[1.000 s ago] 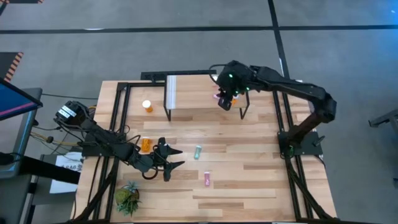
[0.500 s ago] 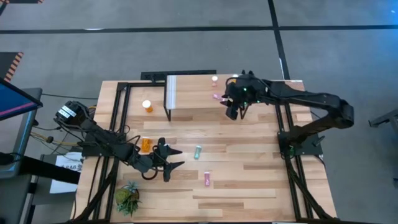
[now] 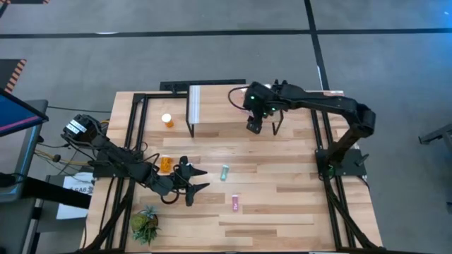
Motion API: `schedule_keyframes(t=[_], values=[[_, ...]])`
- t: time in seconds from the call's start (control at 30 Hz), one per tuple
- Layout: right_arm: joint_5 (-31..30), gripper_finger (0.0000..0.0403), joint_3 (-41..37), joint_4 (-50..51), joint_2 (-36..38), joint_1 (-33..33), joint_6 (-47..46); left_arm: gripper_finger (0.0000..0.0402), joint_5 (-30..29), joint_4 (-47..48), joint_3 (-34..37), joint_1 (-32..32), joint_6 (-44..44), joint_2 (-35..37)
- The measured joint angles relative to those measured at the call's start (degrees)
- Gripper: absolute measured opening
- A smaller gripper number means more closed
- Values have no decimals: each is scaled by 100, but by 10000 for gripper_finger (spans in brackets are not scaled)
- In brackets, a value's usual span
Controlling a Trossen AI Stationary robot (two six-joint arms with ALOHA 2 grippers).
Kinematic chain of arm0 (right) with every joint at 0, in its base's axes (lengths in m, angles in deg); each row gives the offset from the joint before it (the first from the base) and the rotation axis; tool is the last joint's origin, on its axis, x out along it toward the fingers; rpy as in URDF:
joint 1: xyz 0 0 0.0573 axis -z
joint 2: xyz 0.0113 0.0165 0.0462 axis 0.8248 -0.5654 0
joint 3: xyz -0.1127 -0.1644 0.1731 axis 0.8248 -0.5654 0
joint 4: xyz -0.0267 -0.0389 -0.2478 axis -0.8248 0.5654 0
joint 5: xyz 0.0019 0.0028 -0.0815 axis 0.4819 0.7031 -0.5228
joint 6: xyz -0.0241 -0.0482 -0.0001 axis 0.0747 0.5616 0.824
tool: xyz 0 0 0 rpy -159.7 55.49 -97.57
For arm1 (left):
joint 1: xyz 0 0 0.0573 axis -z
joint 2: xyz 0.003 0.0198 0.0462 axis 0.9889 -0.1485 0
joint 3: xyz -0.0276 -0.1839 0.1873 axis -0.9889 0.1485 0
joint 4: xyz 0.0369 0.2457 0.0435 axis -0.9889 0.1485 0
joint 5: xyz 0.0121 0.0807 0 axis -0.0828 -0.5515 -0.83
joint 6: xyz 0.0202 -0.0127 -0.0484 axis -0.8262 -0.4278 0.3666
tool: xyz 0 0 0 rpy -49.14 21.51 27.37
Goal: Pick and place medicine bottles onto shelf by color
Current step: Put the left pink pill bottle on the shelf aligned with the other pink pill bottle
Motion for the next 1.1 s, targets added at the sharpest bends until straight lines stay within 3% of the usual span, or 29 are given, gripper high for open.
schedule_keyframes(t=[0.5,0.7,1.1], values=[[-310,276,680,349,-146,236,151,212,28,74,0,0,34,0],[-134,276,682,839,-383,449,0,213,28,86,0,0,39,0],[184,276,684,693,-490,436,-4,213,30,90,0,2,37,0]])
